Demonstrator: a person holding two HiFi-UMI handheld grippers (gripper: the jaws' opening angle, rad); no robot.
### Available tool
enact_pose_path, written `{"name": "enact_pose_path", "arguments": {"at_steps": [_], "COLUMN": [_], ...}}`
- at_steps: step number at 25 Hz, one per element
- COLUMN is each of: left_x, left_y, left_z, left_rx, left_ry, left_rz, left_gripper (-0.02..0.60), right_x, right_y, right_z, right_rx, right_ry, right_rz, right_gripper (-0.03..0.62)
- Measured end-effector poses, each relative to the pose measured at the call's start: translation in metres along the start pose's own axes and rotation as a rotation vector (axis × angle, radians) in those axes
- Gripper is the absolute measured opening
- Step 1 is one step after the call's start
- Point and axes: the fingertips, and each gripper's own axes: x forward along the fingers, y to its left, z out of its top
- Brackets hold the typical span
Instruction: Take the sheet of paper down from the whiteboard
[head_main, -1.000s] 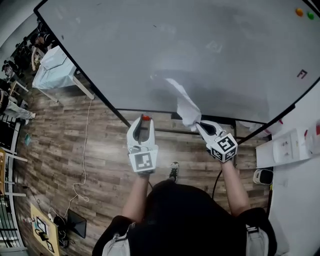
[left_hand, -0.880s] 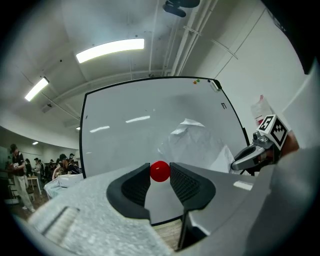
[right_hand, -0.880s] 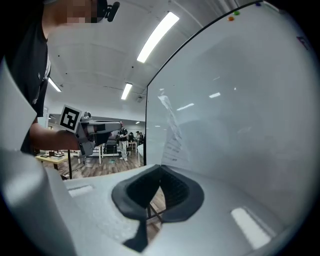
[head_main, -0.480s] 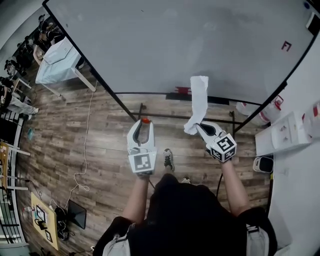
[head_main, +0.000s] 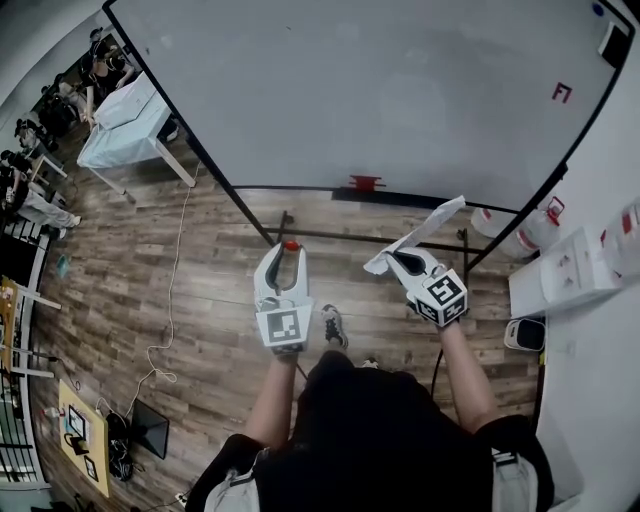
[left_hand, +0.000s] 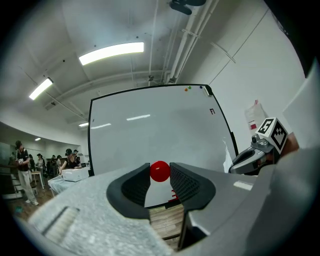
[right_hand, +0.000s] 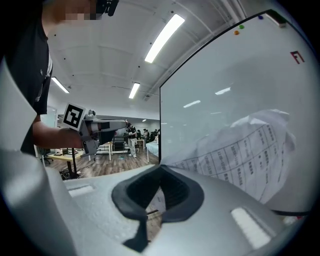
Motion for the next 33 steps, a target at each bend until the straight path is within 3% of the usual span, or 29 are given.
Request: {"name": "enact_pose_path", "arguments": {"at_steps": [14,33], "left_x": [0.020,0.051], "left_y": [-0.003,-0.040], "left_z": [-0.003,0.001], "left_rx": [-0.016,-0.023], "left_ry": [0.005,-0.006], "left_rz": [-0.011,-0.064], "left_gripper": [0.133,0.133], "right_x": [0.001,-0.028], "right_y": [-0.018,-0.057], "right_z": [0.000,-0.010], "right_rx": [0.007,0.021], "right_ry": [0.013,0.029], "right_rz": [-0.009,-0.071], "right_gripper": [0.005,0.005]}}
